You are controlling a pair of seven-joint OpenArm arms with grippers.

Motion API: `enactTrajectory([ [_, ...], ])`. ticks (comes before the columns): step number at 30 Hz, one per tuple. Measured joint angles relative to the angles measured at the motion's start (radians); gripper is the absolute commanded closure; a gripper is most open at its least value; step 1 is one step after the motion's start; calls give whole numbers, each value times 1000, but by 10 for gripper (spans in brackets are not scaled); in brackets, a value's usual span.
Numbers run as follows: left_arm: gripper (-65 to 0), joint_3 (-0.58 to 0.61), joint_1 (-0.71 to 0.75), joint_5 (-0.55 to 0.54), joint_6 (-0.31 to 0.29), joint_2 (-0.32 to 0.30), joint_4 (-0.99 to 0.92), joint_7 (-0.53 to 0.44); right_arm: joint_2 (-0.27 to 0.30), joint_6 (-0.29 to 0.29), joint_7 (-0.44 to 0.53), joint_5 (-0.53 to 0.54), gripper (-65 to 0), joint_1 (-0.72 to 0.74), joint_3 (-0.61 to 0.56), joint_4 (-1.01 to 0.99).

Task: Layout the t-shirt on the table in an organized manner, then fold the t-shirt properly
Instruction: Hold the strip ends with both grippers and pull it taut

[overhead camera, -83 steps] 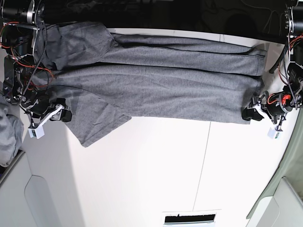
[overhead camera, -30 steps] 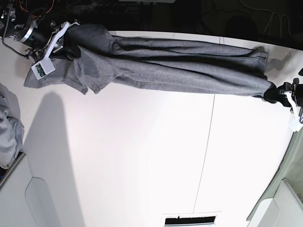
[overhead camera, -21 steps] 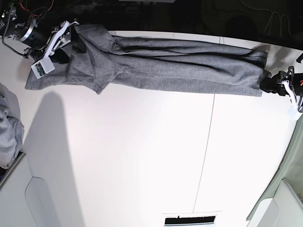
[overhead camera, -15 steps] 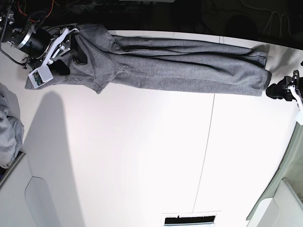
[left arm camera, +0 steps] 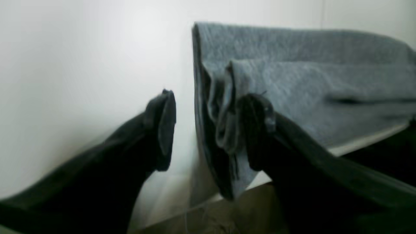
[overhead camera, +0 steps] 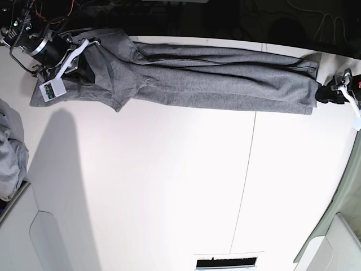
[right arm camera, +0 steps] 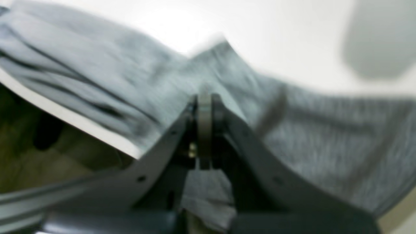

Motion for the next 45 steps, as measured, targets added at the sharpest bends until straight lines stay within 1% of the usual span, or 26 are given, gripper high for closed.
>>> enactTrajectory([
  [3, -355, 0, 0, 38, 0, 23, -27, -40, 0, 2, 2, 7, 0, 28, 0, -97],
  [7, -356, 0, -2, 82, 0, 33, -62, -88, 0, -1, 2, 7, 0, 52, 0, -185],
  [11, -356, -3, -2, 87, -1, 40, -87, -122, 0, -1, 2, 59, 0, 60, 0, -198],
  [16, -355, -6, -5, 75, -5, 64, -87, -130, -1, -1, 1, 78, 0, 66, 0, -198],
  [18, -355, -6, -5, 52, -4, 67, -87, -125, 0, -1, 1, 77, 0, 67, 0, -199],
  [21, -355, -6, -6, -15, -4, 74, -87, -57, 0, -1, -3, 78, 0, 66, 0, -198],
  [24, -355, -8, -8, -32, -8, 89, -87, -15, -1, -1, -3, 78, 0, 68, 0, -198],
  [29, -355, -9, -8, -45, -13, 122, -85, -16, 0, -1, -3, 78, 0, 68, 0, -198],
  [34, -354, -10, -11, -56, -16, 133, -85, 8, 0, -1, -11, 78, 0, 69, 0, -198],
  [35, -338, -10, -11, -68, -16, 133, -85, 23, 0, -1, -11, 78, 0, 68, 0, -198],
  [37, -270, -10, -13, -91, -15, 135, -85, 71, 0, -1, -11, 78, 0, 68, 0, -198],
  [39, -241, -8, -13, -129, -15, 138, -85, 135, -1, -1, -11, 78, 0, 69, 0, -198],
  [41, -165, -8, -13, -151, -14, 139, -85, 154, -1, -1, -11, 78, 0, 69, 0, -198],
  [43, -43, -7, -9, -150, -11, 141, -86, 156, 0, -1, -11, 78, 0, 72, 0, -199],
  [44, 0, -7, -8, -153, -11, 141, -87, 156, 0, -1, -11, 78, 0, 74, 0, -199],
  [45, 0, -7, -8, -153, -11, 141, -87, 156, 0, -1, -11, 78, 0, 76, 0, -198],
])
